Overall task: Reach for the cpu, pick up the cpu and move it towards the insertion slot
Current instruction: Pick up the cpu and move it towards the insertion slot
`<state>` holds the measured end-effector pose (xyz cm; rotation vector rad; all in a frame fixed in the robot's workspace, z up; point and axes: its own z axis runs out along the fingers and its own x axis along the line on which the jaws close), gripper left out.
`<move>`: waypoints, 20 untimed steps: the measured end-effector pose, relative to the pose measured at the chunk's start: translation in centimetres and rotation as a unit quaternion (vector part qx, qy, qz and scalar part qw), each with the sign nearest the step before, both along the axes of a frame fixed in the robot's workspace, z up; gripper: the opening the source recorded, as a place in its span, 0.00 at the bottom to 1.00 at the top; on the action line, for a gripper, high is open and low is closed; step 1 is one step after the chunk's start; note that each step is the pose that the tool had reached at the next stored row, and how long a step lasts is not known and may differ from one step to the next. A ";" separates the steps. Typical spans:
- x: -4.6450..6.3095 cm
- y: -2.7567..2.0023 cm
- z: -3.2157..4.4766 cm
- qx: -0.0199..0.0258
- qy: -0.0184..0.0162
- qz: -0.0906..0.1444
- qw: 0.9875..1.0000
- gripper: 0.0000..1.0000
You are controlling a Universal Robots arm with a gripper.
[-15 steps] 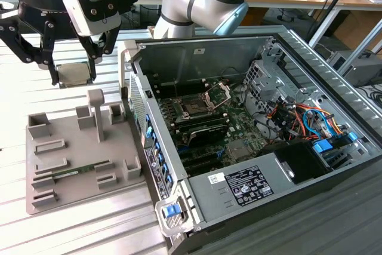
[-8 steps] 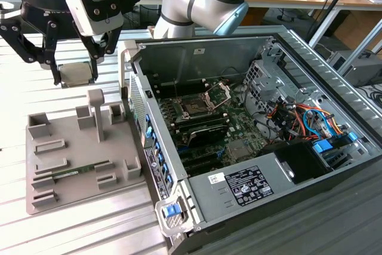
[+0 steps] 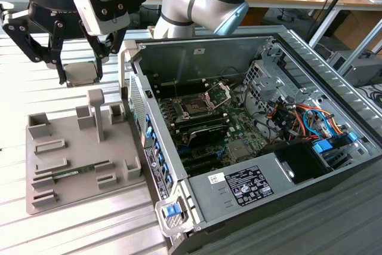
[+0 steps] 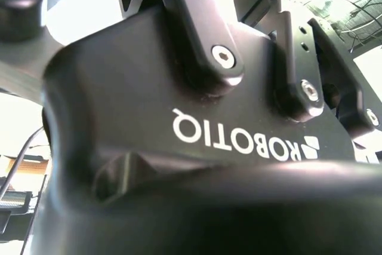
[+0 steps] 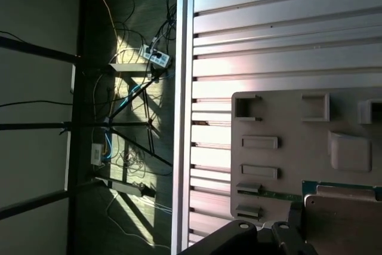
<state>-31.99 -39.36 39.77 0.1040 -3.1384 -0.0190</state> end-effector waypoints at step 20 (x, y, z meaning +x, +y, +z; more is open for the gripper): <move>1.6 0.00 0.00 0.000 0.000 0.000 1.000 0.55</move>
